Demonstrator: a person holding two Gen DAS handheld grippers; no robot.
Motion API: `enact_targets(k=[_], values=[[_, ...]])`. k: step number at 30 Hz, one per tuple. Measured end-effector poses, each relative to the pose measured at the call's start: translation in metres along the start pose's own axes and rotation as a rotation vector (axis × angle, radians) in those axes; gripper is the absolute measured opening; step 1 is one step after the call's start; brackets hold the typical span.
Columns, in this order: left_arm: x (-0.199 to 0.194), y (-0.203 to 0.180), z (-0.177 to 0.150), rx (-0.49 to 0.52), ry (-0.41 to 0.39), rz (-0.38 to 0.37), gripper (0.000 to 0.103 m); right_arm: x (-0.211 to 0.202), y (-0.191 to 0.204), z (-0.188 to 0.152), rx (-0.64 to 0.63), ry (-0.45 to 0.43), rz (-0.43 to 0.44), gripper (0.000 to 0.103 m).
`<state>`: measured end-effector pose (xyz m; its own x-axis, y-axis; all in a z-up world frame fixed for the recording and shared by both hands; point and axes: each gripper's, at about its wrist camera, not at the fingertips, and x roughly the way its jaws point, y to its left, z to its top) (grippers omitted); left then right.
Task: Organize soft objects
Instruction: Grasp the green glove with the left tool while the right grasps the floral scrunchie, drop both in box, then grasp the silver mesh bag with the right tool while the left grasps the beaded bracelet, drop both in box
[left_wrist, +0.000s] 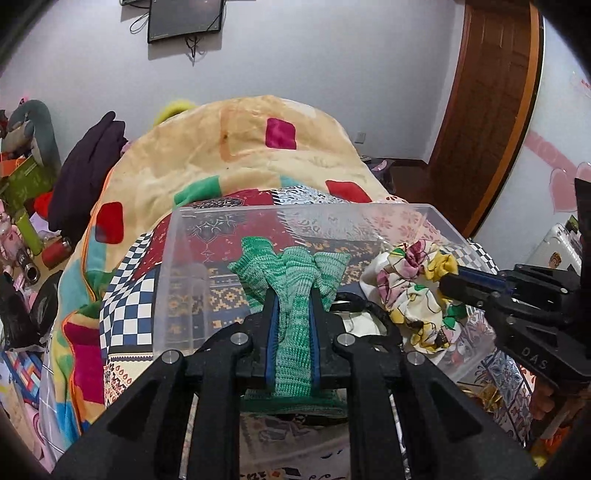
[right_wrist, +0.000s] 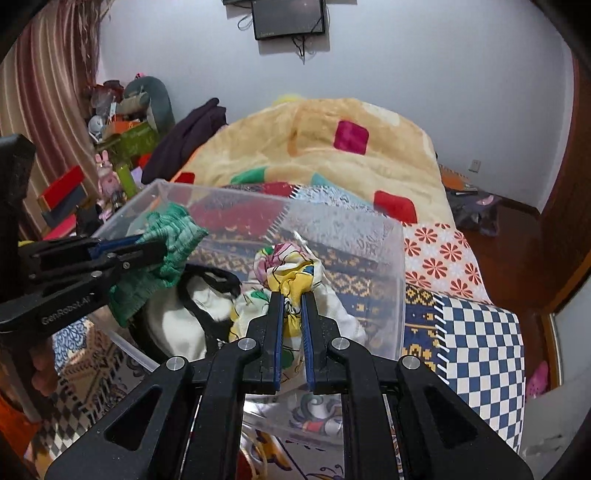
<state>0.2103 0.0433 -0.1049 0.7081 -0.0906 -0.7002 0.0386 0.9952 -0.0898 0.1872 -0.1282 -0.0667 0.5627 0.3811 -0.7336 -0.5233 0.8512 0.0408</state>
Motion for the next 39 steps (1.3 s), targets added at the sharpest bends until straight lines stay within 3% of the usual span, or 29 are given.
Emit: enact_targets(k=[4, 6, 9, 17, 21, 24, 31, 39], values=[[-0.004, -0.003, 0.001, 0.002, -0.001, -0.003, 0.024, -0.002, 0.000, -0.001, -0.005, 0.011, -0.012, 0.024], [-0.009, -0.003, 0.001, 0.000, -0.009, -0.004, 0.028, -0.005, 0.000, 0.000, -0.009, 0.003, -0.021, 0.042], [-0.022, -0.004, 0.001, -0.003, -0.036, 0.000, 0.038, -0.013, 0.002, 0.001, -0.019, -0.023, -0.045, 0.061], [-0.071, -0.012, 0.001, 0.004, -0.132, 0.004, 0.072, -0.051, 0.004, 0.008, -0.019, -0.105, -0.055, 0.082], [-0.098, -0.016, -0.004, 0.003, -0.180, 0.011, 0.091, -0.076, 0.007, 0.008, -0.020, -0.155, -0.053, 0.086], [-0.112, -0.021, -0.012, 0.013, -0.201, 0.019, 0.098, -0.091, 0.008, 0.004, -0.027, -0.179, -0.047, 0.090], [-0.118, -0.031, -0.041, 0.035, -0.159, -0.005, 0.099, -0.103, 0.013, -0.021, -0.044, -0.168, -0.053, 0.090], [-0.096, -0.025, -0.086, 0.026, -0.056, 0.021, 0.099, -0.077, 0.014, -0.052, -0.019, -0.055, -0.004, 0.090]])
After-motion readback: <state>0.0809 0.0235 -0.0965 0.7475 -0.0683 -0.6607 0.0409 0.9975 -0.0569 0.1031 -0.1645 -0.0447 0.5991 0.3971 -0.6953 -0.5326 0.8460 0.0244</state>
